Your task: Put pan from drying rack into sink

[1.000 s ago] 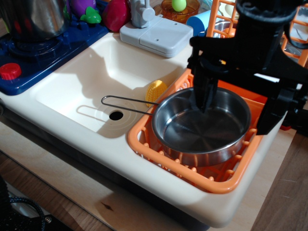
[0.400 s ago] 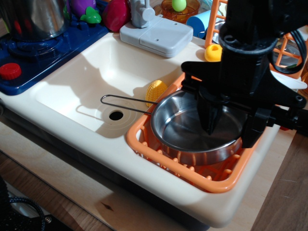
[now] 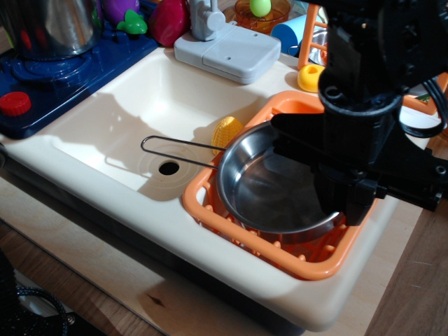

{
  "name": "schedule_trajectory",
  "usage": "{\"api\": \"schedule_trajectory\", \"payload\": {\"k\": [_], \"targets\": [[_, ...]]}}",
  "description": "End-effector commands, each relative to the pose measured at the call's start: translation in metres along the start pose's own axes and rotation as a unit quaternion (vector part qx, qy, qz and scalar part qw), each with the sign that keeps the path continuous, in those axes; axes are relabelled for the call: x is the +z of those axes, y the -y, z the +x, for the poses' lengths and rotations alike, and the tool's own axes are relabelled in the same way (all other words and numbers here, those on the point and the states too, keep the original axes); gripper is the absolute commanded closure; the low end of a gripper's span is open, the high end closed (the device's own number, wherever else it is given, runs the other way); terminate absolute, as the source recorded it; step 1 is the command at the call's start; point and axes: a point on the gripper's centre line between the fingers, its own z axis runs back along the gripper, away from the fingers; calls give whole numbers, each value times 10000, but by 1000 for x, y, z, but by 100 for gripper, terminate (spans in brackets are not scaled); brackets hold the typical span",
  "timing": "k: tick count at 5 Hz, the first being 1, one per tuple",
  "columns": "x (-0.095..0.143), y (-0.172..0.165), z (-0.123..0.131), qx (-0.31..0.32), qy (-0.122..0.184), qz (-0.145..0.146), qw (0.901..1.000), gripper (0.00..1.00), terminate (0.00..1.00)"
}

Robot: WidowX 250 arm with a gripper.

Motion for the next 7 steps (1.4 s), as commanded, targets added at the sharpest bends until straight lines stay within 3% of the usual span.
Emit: {"api": "schedule_trajectory", "payload": {"k": [1, 2, 4, 5, 7], "targets": [[16, 1, 10, 83, -183, 110, 9997, 100, 0], [41, -4, 22, -11, -466, 351, 9983, 100, 0], [62, -41, 36, -258, -622, 489, 9965, 100, 0], [60, -57, 35, -274, -468, 929, 9942, 100, 0], [47, -81, 27, -305, -71, 1170, 9926, 100, 0]]}}
